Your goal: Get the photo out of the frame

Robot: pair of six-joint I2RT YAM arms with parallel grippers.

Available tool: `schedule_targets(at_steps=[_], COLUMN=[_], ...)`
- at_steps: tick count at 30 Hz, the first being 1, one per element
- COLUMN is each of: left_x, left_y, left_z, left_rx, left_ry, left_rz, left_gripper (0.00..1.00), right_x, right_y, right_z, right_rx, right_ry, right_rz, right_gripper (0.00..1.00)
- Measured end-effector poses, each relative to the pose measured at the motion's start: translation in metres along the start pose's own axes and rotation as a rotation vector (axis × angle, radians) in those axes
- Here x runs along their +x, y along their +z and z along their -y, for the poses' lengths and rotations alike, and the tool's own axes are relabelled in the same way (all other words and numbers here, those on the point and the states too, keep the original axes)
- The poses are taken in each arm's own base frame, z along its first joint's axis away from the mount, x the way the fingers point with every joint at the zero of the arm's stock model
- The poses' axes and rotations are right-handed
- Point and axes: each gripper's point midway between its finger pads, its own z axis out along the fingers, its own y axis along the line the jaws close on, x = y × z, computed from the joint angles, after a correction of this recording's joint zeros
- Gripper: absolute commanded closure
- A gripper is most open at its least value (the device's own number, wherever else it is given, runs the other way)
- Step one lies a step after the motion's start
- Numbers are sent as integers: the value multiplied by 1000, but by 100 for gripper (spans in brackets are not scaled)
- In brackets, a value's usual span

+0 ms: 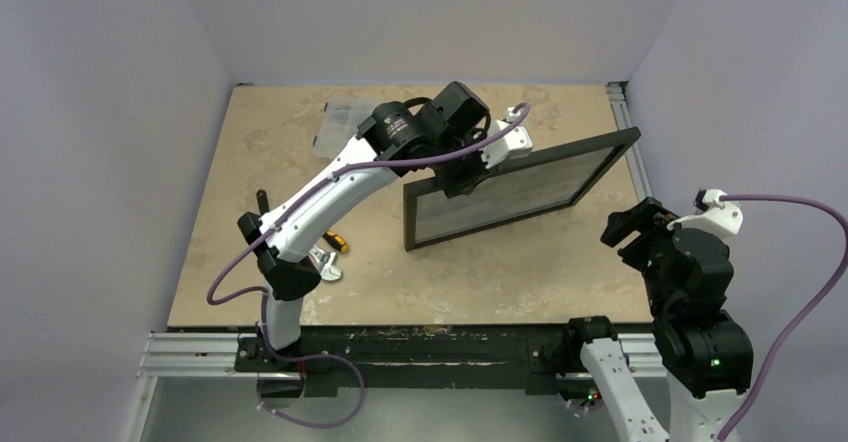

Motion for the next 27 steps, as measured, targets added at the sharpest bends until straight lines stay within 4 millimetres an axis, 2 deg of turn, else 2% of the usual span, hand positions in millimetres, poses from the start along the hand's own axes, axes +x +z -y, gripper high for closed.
schedule_targets(at_steps=[3, 5, 12, 18, 20, 23, 27], left_x=[0, -1, 3, 11, 12, 26, 59], left_y=[1, 2, 4, 7, 13, 28, 66], left_z=[-7, -19, -88, -123, -134, -148, -159], left_rx=[39, 65, 90, 134, 172, 239, 344], left_ry=[-36, -77, -276, -383, -422, -510, -644], left_rz=[21, 42, 118, 168, 188, 180, 120], left_gripper=[100, 100, 100, 100, 100, 100, 100], right_x=[0, 0, 1, 3, 6, 12, 20], right_y=[-1, -2, -2, -2, 0, 5, 14], right_z=[0, 0, 0, 0, 0, -2, -3], right_rx=[0, -3, -4, -5, -4, -4, 7], right_ry=[0, 0, -2, 0, -2, -7, -19], right_rz=[-2, -3, -10, -14, -25, -53, -95], right_gripper=[30, 30, 31, 32, 32, 32, 32])
